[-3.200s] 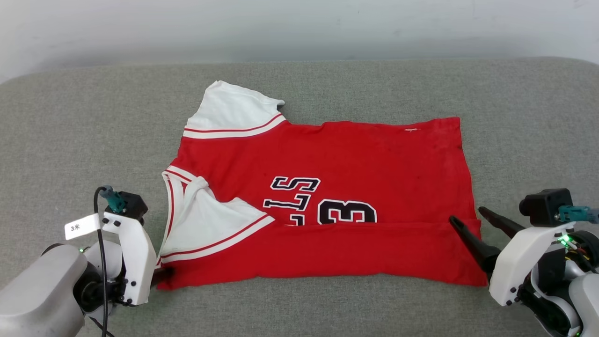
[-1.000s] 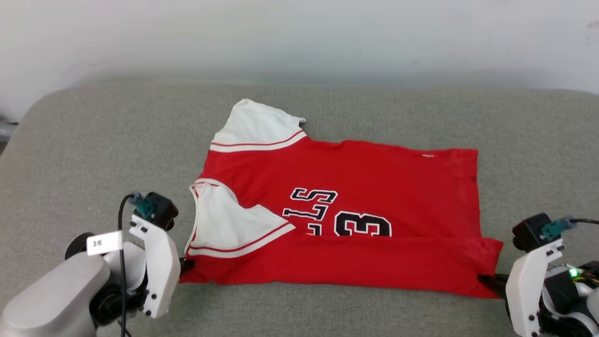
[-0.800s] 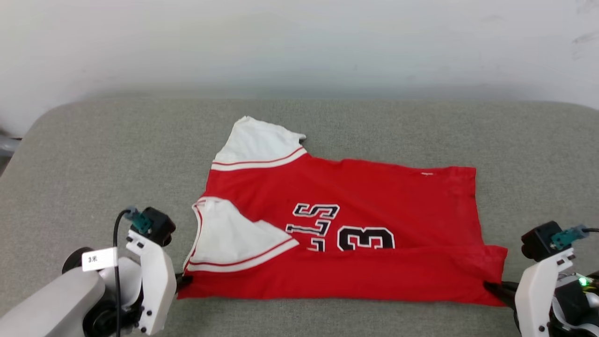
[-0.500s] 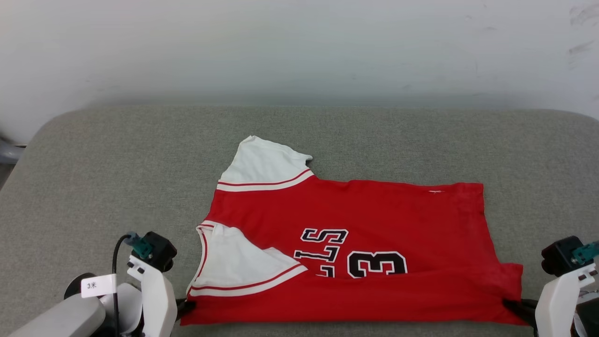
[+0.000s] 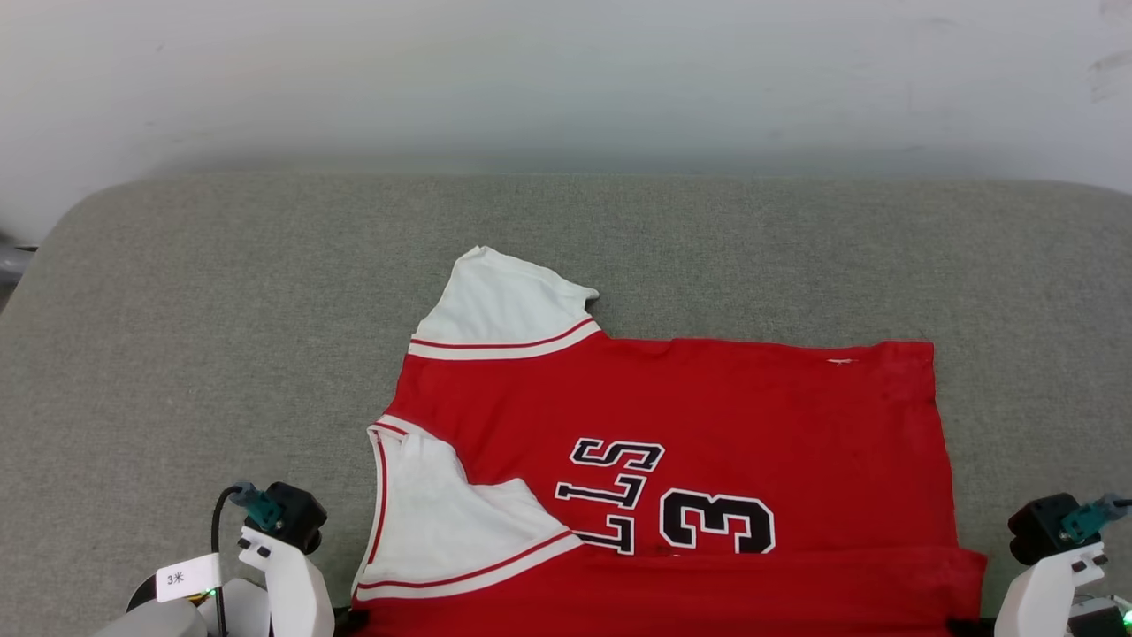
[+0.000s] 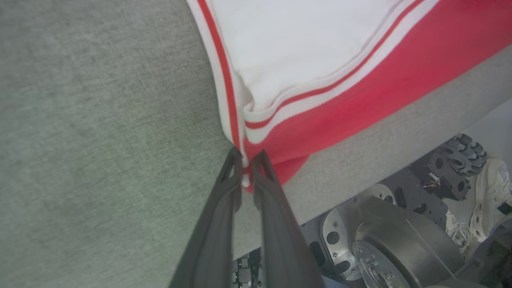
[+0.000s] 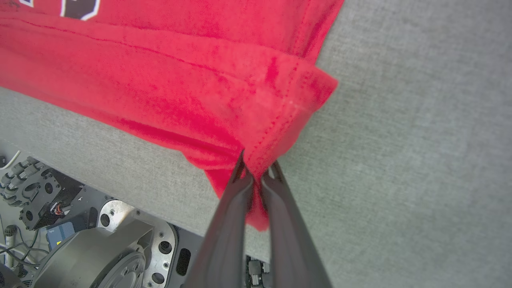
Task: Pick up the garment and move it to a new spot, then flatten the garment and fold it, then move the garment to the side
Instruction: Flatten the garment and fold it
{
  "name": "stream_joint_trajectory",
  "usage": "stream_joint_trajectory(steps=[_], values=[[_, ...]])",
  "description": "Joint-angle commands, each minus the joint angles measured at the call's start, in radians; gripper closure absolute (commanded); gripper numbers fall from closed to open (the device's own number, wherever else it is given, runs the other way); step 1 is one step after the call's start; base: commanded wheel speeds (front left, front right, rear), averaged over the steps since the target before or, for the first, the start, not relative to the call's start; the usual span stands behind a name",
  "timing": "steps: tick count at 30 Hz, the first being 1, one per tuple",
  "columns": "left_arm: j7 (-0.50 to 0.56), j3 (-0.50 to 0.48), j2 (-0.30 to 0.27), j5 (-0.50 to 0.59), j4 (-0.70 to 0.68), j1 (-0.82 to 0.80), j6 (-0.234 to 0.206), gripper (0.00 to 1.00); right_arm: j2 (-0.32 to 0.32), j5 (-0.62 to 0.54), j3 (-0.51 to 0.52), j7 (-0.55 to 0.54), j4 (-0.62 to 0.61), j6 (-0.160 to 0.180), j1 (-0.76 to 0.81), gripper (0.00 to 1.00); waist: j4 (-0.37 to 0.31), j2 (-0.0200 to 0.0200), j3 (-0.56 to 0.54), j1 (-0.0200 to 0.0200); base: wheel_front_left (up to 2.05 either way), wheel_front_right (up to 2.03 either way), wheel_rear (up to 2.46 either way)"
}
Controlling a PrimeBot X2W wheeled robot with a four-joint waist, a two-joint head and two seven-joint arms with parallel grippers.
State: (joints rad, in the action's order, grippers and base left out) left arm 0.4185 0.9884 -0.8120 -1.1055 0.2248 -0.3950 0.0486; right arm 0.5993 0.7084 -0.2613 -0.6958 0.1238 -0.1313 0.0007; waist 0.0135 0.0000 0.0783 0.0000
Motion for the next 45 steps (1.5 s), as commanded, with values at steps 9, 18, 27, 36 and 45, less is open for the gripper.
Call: stream_joint_trajectory(steps=[9,18,27,36,45], values=[[-0.077,-0.014,0.027,0.008,0.078,0.019,0.012,0.00,-0.047,-0.010,0.003,0.115,0.067,0.001,0.012,0.00,0.012,0.0000,-0.014,0.0000,0.00,0.00,0.00],[-0.189,-0.076,-0.009,0.036,0.039,-0.023,-0.018,0.00,-0.076,-0.060,0.109,0.318,0.009,0.001,0.013,0.00,0.014,0.0000,-0.053,0.0000,0.00,0.00,0.00],[-0.339,-0.134,0.006,0.153,0.049,-0.139,-0.071,0.00,-0.178,-0.243,0.210,0.571,-0.091,0.001,-0.058,0.00,-0.026,0.0000,-0.037,0.0000,0.00,0.00,0.00],[-0.294,-0.152,0.064,0.172,0.147,-0.343,-0.010,0.00,-0.286,-0.378,0.245,0.714,-0.220,0.001,-0.107,0.00,-0.099,0.0000,0.064,0.0000,0.00,0.00,0.00],[-0.029,-0.126,0.082,0.134,0.281,-0.590,0.061,0.00,-0.367,-0.429,0.223,0.712,-0.300,0.001,-0.137,0.00,-0.180,0.0000,0.240,0.0000,0.00,0.00,0.00]])
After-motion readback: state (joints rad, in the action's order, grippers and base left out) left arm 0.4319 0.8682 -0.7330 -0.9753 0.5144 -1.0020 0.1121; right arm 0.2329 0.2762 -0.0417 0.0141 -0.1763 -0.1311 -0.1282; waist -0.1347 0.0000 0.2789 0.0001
